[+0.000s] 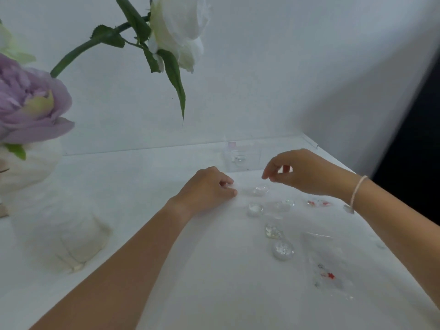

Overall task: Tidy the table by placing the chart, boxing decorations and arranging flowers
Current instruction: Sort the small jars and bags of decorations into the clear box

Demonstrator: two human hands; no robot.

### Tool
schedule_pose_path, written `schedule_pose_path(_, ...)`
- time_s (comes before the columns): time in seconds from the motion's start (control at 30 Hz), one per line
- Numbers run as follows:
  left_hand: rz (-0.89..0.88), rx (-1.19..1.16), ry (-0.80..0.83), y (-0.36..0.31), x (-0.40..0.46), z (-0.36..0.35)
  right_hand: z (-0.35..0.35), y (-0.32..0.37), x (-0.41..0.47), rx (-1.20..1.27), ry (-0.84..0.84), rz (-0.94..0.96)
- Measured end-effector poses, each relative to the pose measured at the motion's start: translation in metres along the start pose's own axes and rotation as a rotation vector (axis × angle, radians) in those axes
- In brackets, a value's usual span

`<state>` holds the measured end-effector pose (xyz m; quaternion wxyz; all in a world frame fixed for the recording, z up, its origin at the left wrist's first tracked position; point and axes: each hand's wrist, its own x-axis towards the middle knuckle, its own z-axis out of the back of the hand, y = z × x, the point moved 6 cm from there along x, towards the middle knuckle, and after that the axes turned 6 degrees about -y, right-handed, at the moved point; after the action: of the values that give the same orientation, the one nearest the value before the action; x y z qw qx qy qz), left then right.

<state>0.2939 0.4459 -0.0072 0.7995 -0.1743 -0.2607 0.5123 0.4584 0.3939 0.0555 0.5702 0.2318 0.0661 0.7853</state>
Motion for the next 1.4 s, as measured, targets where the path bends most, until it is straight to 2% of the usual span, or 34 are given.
schedule_pose_path(0.2,0.006,-0.036,-0.015,0.0,-0.003,0.004,-0.014,0.004,-0.032,-0.072,0.204,-0.01)
schedule_pose_path(0.4,0.046,-0.166,-0.059,-0.003,-0.008,0.006,-0.025,0.011,-0.035,-0.21,0.217,0.014)
schedule_pose_path(0.73,0.136,-0.401,-0.136,-0.006,-0.008,0.016,-0.031,0.015,-0.034,-0.215,0.24,0.042)
schedule_pose_path(0.9,0.172,-0.517,-0.221,-0.012,-0.005,0.028,-0.028,0.014,-0.03,-0.156,0.22,0.046)
schedule_pose_path(1.17,0.25,-0.694,-0.327,-0.02,0.018,0.042,-0.006,0.009,-0.016,0.136,0.131,-0.003)
schedule_pose_path(1.4,0.165,-0.592,-0.428,-0.027,0.056,0.044,0.014,-0.007,0.005,0.247,-0.053,-0.025)
